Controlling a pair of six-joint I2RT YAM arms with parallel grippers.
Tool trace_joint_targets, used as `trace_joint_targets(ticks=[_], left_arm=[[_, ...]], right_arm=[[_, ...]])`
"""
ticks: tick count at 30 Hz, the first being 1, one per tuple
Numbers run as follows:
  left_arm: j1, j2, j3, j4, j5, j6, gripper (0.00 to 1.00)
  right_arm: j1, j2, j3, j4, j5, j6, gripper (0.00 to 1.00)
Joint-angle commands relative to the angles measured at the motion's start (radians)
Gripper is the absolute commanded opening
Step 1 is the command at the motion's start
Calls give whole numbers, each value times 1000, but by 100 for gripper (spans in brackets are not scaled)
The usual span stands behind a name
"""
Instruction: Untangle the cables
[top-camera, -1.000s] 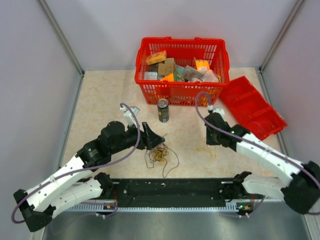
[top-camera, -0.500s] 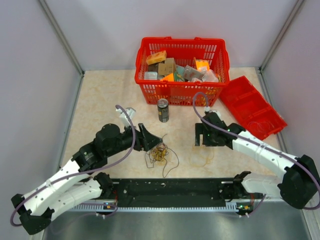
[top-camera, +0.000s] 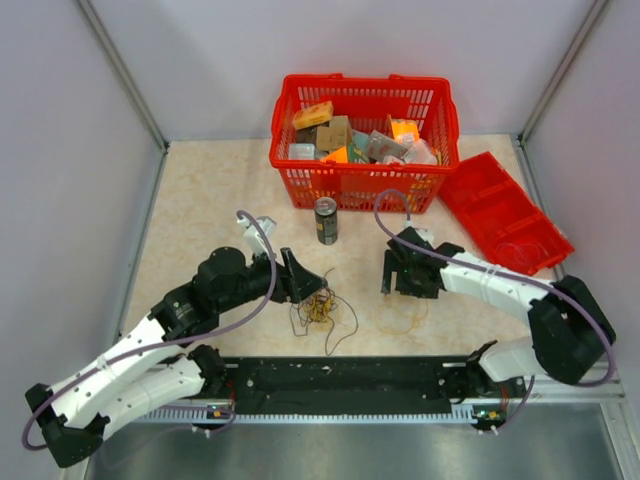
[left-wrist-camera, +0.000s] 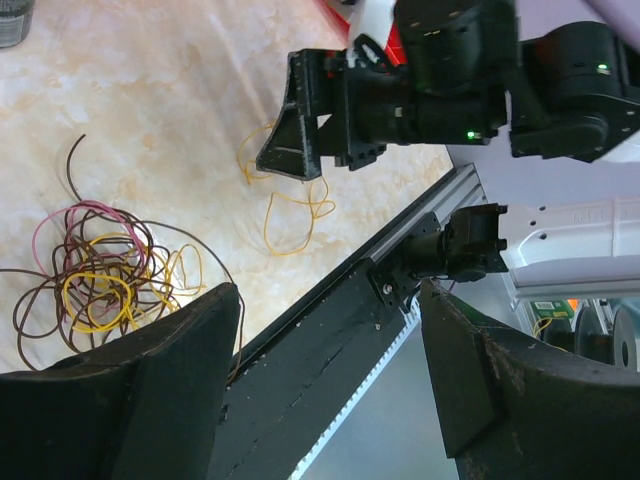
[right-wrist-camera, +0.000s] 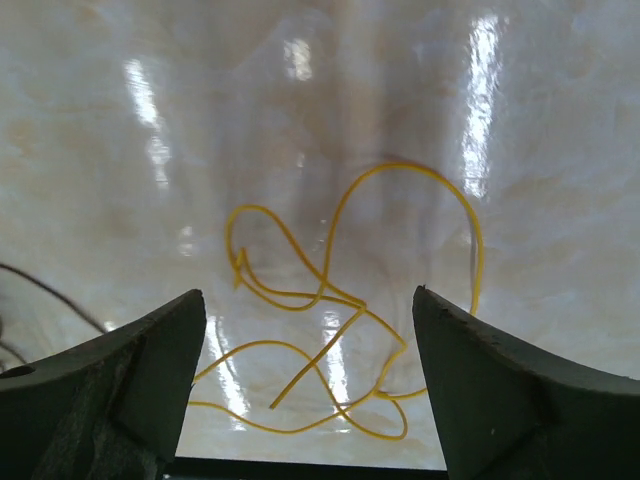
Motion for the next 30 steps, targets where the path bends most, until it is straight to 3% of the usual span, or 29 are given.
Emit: trace_joint_targets(ticks=[1,4,7,8,13,18,22,30], left_arm=[[4,-28,-17,37,15,-9,77],[4,-43,-28,31,-2,-6,77],[4,-36,-29,44,3,-7,77],[4,-30,-28,50,7,-7,77],[2,-8,-11,54,26,-6,77],[4,-34,9,7,4,12,77],[4,-60,-6,1,-11,11,77],[2,-71,-28,25,12,5,77]], right_arm=[[39,60,-25,0,121,99,80],[83,60,-53,0,166,140,72],[134,69,-67,-1,190,179,46],[139,77,-69,-1,192,190,33],[122,55,-58,-8,259,184,1],[30,-185,-10,-11,322,104,0],[-122,-348,69,-8,339,9,0],[-481,-313,355,23,270,-96,0]])
